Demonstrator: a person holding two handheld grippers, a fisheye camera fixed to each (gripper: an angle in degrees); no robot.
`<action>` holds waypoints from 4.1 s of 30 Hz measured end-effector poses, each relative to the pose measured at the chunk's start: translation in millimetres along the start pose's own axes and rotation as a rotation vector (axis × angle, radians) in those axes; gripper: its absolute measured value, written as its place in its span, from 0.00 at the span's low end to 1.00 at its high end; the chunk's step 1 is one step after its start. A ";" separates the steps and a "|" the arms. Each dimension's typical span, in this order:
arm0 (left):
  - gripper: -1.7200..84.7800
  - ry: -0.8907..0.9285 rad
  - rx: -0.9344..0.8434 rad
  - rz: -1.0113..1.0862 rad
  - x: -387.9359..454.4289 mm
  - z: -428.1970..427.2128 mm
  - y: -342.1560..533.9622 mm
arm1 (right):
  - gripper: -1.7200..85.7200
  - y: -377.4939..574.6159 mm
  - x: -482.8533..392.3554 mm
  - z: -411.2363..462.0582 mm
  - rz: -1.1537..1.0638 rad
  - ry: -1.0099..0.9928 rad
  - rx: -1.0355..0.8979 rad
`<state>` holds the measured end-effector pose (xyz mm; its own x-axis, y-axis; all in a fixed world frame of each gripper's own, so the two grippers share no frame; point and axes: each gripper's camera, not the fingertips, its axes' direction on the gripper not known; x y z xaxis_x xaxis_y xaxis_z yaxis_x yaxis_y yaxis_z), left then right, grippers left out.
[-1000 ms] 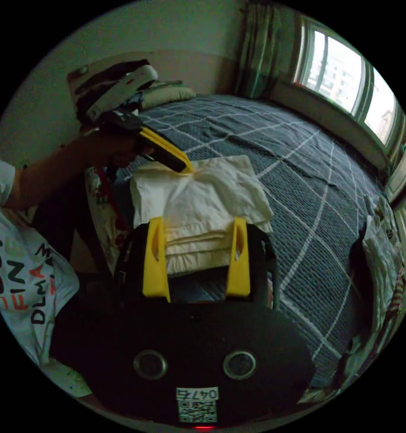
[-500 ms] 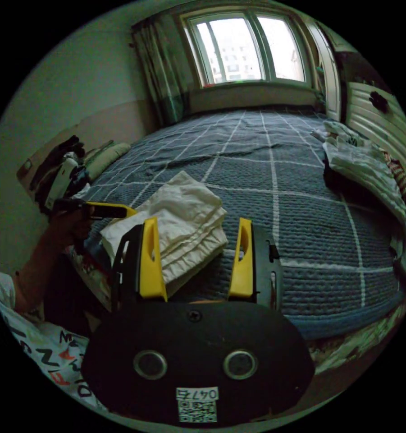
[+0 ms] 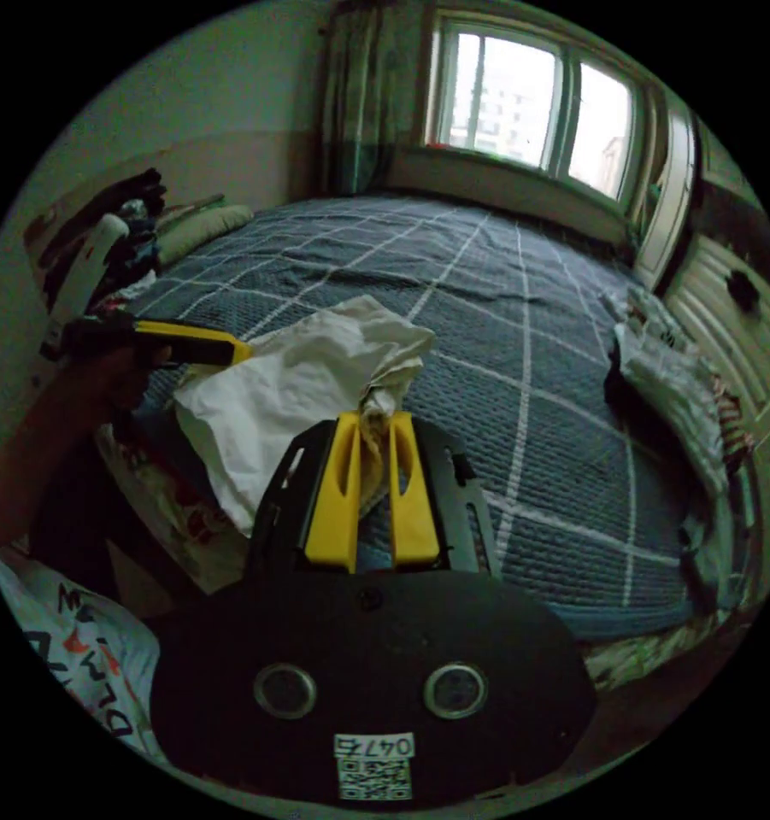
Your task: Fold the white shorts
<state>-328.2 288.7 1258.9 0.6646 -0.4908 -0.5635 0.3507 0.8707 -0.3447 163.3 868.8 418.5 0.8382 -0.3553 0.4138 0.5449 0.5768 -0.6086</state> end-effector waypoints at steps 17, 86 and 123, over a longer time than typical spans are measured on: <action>0.01 -0.478 0.415 -0.244 -179.8 -226.6 63.6 | 0.03 -326.1 -319.6 99.7 -0.440 -0.159 0.212; 0.01 -0.421 0.276 -0.872 -482.3 -160.7 13.5 | 0.02 -640.4 -601.1 505.8 -0.590 -0.422 -0.028; 0.13 0.101 -0.144 0.455 250.1 112.9 -54.7 | 0.02 148.4 124.7 -140.0 0.128 -0.189 0.234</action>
<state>-106.7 121.8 1221.6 0.6592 -0.0677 -0.7489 -0.0606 0.9879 -0.1426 351.8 807.1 285.0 0.8686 -0.1386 0.4757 0.3969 0.7693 -0.5007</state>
